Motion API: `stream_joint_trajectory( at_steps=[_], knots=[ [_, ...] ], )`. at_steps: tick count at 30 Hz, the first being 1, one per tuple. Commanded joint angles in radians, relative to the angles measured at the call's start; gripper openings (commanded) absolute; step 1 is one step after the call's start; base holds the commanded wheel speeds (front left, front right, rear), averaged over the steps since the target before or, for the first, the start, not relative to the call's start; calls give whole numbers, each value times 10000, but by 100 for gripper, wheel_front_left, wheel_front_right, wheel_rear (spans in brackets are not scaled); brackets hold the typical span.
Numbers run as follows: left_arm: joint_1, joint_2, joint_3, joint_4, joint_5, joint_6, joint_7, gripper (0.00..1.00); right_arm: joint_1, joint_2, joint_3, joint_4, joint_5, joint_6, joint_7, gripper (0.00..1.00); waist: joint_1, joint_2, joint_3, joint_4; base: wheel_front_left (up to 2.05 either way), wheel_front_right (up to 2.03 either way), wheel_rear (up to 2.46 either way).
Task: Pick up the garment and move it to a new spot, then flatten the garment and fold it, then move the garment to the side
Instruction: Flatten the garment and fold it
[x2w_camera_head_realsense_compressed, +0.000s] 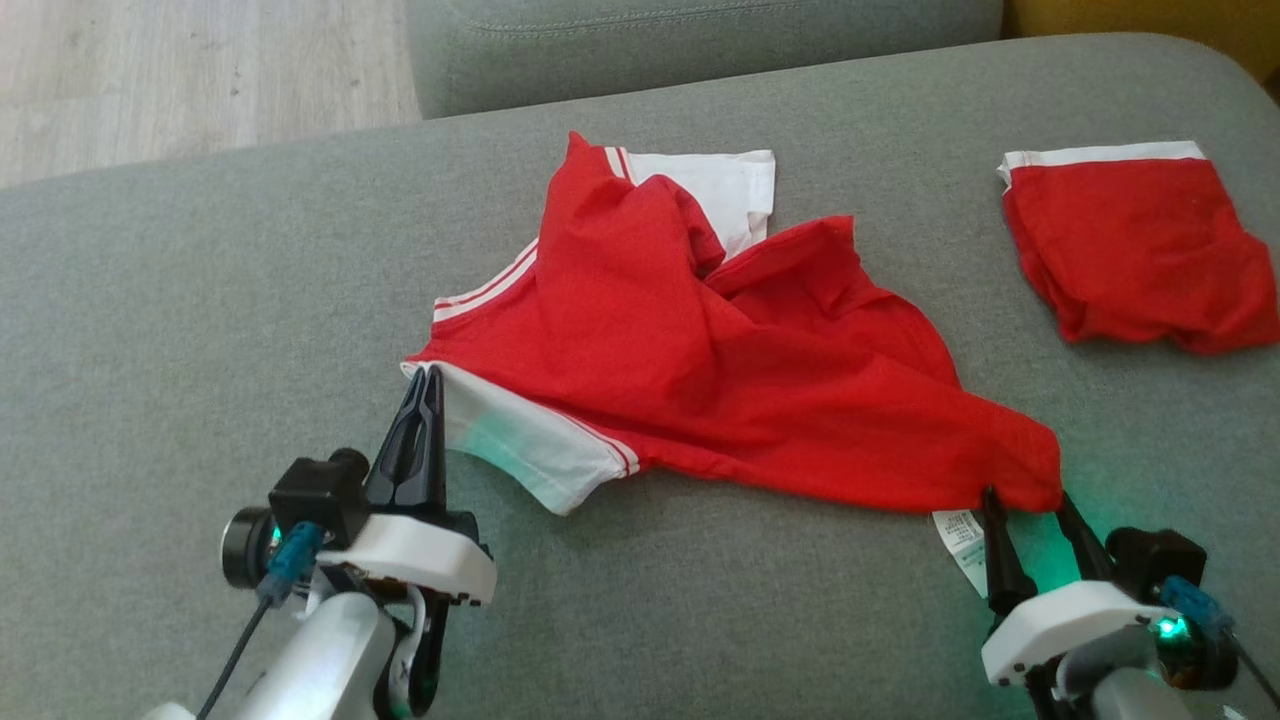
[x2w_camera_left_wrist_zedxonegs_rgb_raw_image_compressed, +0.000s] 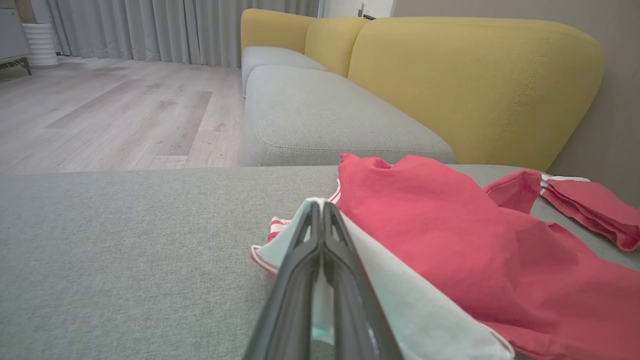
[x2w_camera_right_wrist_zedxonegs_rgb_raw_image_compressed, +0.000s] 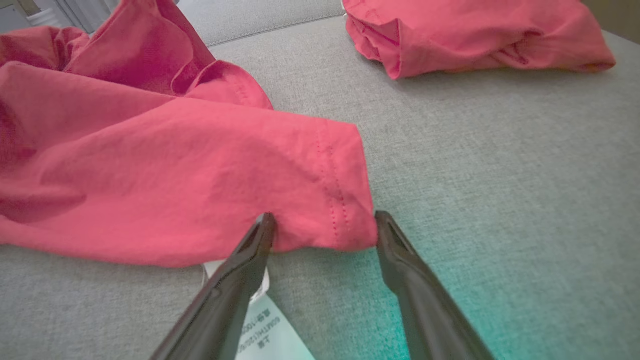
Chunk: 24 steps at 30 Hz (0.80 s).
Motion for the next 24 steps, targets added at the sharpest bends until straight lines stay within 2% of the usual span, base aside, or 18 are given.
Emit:
stream_joint_trajectory(
  at_steps=[1,8,9,10,11,12,18,24],
  knots=[
    [-377,244,318,-340,62,80,-22,0,-377,-62,287,-192,52,-17,-137,100,0,0,15,-2,0,0,0],
    [-434,284,266,-302,44,82,11,0,-548,-62,338,42,-82,-17,-162,100,0,0,2,38,0,0,0],
    [-438,290,262,-296,39,85,16,0,-559,-62,363,84,-85,-17,-126,95,0,0,-3,44,0,0,0],
    [-440,296,261,-293,32,89,19,0,-567,-62,388,119,-82,-17,-97,77,0,0,-11,49,0,0,0],
    [-439,302,263,-295,24,96,19,0,-573,-62,405,143,-75,-17,-81,22,0,0,-20,52,0,0,0],
    [-436,310,267,-299,16,105,18,0,-575,-62,421,157,-75,-17,-76,0,0,0,-31,53,0,0,0],
    [-419,398,363,-396,-63,149,-9,0,-576,-62,459,-196,-101,-17,-196,0,0,0,-119,35,0,0,0],
    [-706,561,693,-913,-313,66,-54,0,-729,-62,701,-1764,155,-17,-187,0,0,0,-247,-34,0,0,0]
  ],
)
